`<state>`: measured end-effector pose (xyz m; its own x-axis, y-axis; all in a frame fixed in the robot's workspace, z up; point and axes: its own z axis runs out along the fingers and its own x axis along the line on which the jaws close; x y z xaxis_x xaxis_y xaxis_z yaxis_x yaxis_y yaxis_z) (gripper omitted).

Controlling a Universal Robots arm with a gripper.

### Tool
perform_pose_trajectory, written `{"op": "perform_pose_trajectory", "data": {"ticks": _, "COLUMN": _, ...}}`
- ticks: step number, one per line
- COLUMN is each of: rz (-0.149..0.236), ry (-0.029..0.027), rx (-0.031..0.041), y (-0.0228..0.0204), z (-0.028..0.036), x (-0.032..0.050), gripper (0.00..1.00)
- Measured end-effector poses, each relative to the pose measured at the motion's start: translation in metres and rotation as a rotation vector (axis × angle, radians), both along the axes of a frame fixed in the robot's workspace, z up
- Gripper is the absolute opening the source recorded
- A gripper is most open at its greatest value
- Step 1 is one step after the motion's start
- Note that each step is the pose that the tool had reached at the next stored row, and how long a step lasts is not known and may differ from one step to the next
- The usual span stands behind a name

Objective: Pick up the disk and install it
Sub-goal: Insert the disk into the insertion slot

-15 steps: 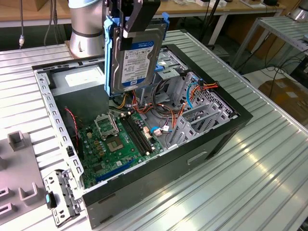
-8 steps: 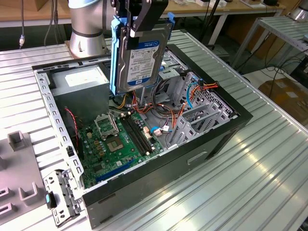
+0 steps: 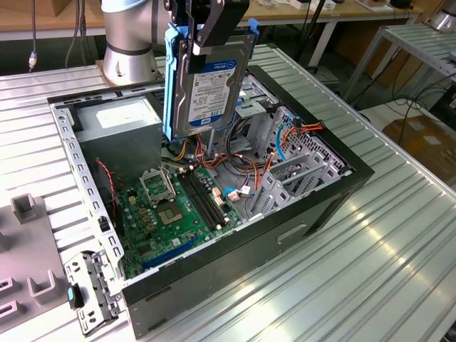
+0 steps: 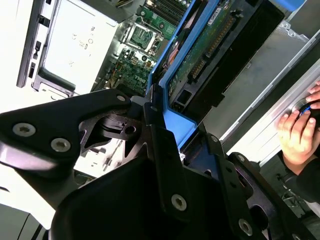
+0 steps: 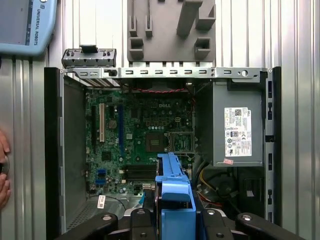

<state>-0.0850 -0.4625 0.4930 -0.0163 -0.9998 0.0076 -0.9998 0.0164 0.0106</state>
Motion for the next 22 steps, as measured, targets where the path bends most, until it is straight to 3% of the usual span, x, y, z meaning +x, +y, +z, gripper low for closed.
{"op": "perform_pose_trajectory", "data": {"ticks": 4, "rz": 0.000, "ry": 0.0000, "rx": 0.0000, "y": 0.0000, "z": 0.0000, "x": 0.0000, "gripper": 0.37}}
{"op": "perform_pose_trajectory", "data": {"ticks": 10, "rz": 0.000, "ry": 0.0000, "rx": -0.0001, "y": -0.0076, "z": 0.0000, "x": 0.0000, "gripper": 0.37}}
{"op": "perform_pose_trajectory", "data": {"ticks": 12, "rz": 0.000, "ry": 0.0000, "rx": 0.0000, "y": -0.0147, "z": 0.0000, "x": 0.0000, "gripper": 0.37}}
{"op": "perform_pose_trajectory", "data": {"ticks": 14, "rz": 0.000, "ry": 0.0000, "rx": 0.0000, "y": -0.0188, "z": 0.0000, "x": 0.0000, "gripper": 0.37}}
{"op": "perform_pose_trajectory", "data": {"ticks": 16, "rz": 0.000, "ry": 0.0000, "rx": 0.0001, "y": -0.0308, "z": -0.0001, "x": 0.0000, "gripper": 0.37}}
{"op": "perform_pose_trajectory", "data": {"ticks": 18, "rz": 0.000, "ry": 0.0000, "rx": -0.0001, "y": -0.0389, "z": -0.0002, "x": 0.0001, "gripper": 0.37}}
{"op": "perform_pose_trajectory", "data": {"ticks": 22, "rz": 0.000, "ry": 0.0011, "rx": 0.0000, "y": -0.0471, "z": -0.0006, "x": 0.0056, "gripper": 0.37}}
